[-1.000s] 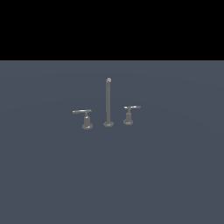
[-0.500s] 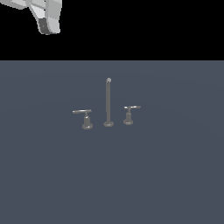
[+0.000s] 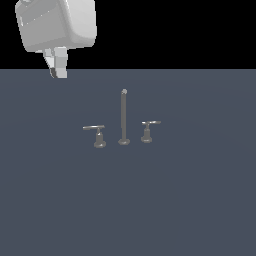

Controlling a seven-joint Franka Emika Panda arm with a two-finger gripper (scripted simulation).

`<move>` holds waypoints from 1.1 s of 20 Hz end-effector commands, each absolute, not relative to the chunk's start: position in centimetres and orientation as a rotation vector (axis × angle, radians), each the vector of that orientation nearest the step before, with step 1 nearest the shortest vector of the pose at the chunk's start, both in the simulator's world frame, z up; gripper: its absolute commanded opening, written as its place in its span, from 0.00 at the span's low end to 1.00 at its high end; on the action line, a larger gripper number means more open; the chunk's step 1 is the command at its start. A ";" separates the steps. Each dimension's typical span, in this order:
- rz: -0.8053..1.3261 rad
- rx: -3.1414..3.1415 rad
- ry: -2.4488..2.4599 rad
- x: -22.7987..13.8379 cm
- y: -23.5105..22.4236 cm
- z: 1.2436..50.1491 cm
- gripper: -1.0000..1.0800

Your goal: Turn on the faucet by rotating a designated handle.

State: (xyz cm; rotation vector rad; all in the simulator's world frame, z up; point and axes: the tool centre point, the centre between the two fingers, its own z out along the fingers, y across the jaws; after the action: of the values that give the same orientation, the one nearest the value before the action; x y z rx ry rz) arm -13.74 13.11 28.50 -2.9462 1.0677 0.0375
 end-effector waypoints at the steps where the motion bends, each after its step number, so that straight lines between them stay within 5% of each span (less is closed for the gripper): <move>1: 0.036 -2.919 1.135 -12.6 13.8 27.2 0.00; 22: 0.016 -2.675 1.635 -2.4 16.2 16.9 0.00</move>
State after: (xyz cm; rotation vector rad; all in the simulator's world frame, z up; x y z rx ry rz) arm -3.25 16.12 17.76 -2.6970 1.5959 0.0196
